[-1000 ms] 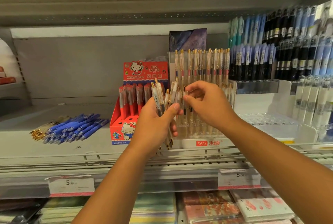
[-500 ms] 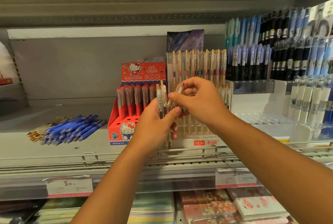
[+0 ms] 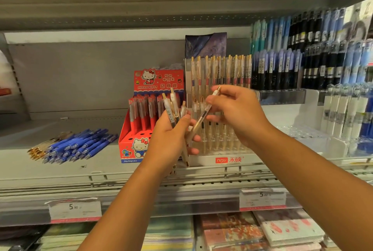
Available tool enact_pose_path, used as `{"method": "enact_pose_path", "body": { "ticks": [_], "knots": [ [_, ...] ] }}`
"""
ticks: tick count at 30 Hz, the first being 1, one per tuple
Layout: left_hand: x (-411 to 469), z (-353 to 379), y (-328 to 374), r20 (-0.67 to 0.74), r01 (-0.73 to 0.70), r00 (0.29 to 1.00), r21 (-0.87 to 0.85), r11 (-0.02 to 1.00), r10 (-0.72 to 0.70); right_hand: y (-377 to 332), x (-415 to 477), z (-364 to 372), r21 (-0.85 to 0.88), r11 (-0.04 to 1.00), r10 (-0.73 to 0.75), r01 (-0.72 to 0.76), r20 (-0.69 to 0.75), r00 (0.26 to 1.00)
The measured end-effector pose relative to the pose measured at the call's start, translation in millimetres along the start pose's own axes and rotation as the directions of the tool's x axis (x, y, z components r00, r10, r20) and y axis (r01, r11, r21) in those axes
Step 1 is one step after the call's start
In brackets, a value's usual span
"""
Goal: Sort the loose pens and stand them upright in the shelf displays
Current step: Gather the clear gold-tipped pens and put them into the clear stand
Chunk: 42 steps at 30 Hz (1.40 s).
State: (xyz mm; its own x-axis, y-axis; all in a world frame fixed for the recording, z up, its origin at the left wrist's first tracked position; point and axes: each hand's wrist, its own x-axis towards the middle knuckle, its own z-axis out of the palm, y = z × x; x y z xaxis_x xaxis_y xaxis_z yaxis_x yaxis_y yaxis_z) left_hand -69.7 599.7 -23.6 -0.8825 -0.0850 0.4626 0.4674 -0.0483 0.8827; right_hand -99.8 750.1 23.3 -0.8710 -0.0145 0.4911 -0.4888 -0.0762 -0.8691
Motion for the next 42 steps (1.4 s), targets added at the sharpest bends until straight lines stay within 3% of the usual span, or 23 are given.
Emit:
{"method": "enact_pose_path", "body": {
  "ticks": [8, 14, 22, 28, 35, 42],
  "knots": [
    [3, -1, -1, -0.055, 0.01, 0.998, 0.016, 1.0, -0.01, 1, 14, -23, -0.045, 0.994, -0.103, 0.099, -0.113, 0.988],
    [5, -3, -5, -0.066, -0.01, 0.998, 0.127, 0.992, 0.018, 12, 18, -32, -0.047, 0.984, -0.18, 0.174, -0.221, 0.959],
    [3, -3, -3, -0.03, -0.043, 0.998, 0.184, 0.982, 0.049, 25, 15, -27, -0.178, 0.938, -0.316, 0.299, -0.08, 0.945],
    [1, -1, -2, 0.021, -0.044, 0.999, 0.102, 0.994, 0.042, 36, 12, -17, -0.4, 0.839, -0.356, 0.369, 0.11, 0.928],
    [0, -1, -3, 0.051, -0.064, 0.997, 0.126, 0.99, 0.058, 41, 13, -19, -0.37, 0.876, -0.271, 0.308, 0.149, 0.951],
    [2, -3, -5, 0.037, -0.08, 0.996, 0.171, 0.982, 0.075, 42, 11, -19, -0.412, 0.857, -0.275, 0.311, 0.145, 0.95]
  ]
}}
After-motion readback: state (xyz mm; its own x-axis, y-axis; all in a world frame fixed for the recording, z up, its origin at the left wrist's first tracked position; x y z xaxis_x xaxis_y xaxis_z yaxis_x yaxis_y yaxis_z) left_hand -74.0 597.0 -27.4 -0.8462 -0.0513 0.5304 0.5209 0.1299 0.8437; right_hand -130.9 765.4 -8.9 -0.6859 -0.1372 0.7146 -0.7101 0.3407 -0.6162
